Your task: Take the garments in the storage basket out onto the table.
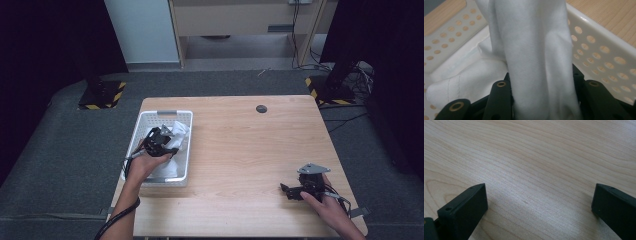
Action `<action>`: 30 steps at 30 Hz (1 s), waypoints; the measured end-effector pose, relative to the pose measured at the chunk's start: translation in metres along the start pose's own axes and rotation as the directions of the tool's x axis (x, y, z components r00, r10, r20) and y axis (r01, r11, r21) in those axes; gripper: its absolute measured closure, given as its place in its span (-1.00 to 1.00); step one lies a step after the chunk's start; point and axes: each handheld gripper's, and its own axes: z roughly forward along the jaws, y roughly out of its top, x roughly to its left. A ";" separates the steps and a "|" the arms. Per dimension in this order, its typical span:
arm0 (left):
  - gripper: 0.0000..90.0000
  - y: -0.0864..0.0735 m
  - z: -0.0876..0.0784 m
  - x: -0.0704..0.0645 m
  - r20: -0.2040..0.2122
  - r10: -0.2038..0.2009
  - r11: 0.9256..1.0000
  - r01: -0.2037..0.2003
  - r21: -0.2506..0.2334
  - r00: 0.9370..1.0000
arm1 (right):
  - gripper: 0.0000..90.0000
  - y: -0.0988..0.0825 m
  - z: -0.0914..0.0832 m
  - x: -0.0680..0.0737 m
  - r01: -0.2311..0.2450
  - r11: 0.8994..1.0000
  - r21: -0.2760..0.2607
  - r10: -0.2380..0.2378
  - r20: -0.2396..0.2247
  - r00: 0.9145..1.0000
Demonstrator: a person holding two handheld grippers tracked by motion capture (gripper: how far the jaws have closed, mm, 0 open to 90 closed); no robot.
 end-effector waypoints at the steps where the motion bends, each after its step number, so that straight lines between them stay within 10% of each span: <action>1: 0.32 0.000 -0.001 0.000 0.000 0.002 1.000 -0.002 -0.001 1.000 | -0.99 0.000 0.000 0.000 0.000 1.000 0.000 0.000 0.000 1.000; 30: 0.33 0.012 -0.028 -0.007 -0.005 0.034 0.999 -0.034 -0.031 0.999 | -0.99 0.000 0.000 0.000 0.000 1.000 0.000 0.000 0.000 1.000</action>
